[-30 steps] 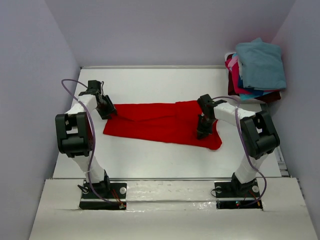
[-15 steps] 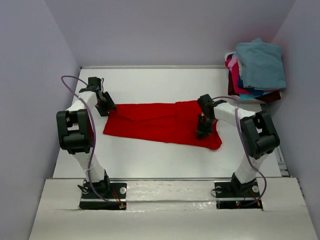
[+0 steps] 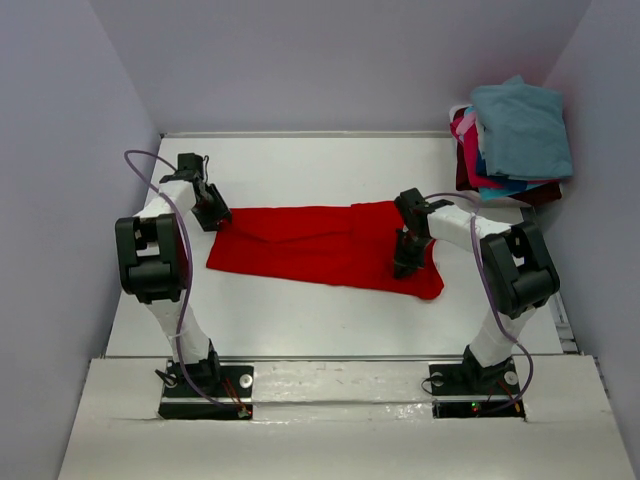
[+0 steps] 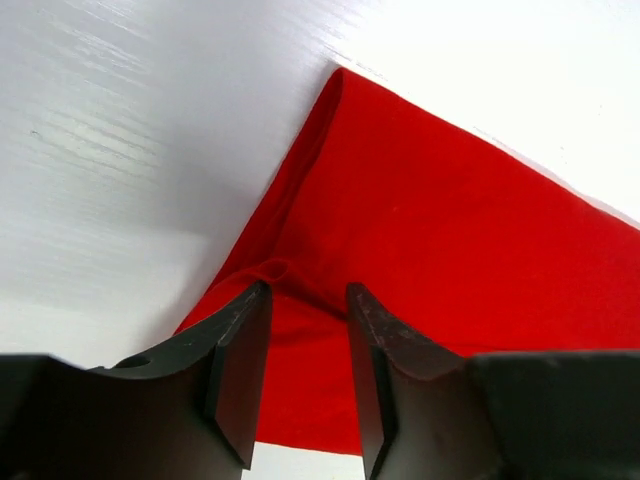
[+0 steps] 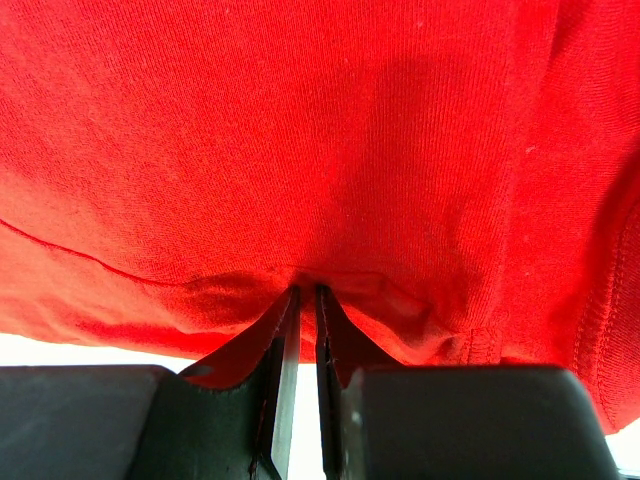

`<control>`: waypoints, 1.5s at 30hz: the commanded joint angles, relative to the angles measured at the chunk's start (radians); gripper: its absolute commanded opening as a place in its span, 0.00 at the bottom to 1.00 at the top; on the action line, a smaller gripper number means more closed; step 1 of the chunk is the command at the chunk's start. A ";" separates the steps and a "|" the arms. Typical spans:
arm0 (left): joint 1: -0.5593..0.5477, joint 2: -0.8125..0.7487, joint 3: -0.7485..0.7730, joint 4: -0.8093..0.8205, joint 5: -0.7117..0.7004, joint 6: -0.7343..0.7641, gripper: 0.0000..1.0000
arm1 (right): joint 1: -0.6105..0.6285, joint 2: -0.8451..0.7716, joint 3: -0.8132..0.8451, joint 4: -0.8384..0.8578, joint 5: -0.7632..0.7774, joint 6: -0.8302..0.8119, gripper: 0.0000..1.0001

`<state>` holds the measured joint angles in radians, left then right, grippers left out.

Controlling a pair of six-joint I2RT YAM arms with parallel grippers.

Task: Fold and stack the t-shirts
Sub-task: Fold the tshirt

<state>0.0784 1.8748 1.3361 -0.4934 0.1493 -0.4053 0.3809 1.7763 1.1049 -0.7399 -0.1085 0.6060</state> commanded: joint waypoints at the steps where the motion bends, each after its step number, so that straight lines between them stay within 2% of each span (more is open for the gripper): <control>1: -0.005 -0.006 0.034 -0.019 -0.013 0.003 0.45 | 0.010 0.028 -0.014 0.040 0.006 -0.005 0.17; 7: -0.005 -0.014 0.029 -0.019 -0.020 0.005 0.27 | 0.010 0.031 -0.019 0.042 0.006 -0.005 0.17; 12: -0.005 -0.013 0.029 -0.022 -0.027 0.003 0.06 | 0.010 0.028 -0.025 0.043 0.006 -0.005 0.17; 26: -0.005 -0.016 0.028 -0.020 -0.057 -0.003 0.06 | 0.010 0.035 -0.039 0.045 0.010 -0.006 0.17; 45: 0.090 0.000 0.072 -0.025 -0.019 -0.004 0.06 | 0.010 0.035 -0.102 0.051 0.021 0.008 0.17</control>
<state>0.1577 1.8767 1.3544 -0.5102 0.1257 -0.4091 0.3809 1.7714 1.0855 -0.7174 -0.1135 0.6071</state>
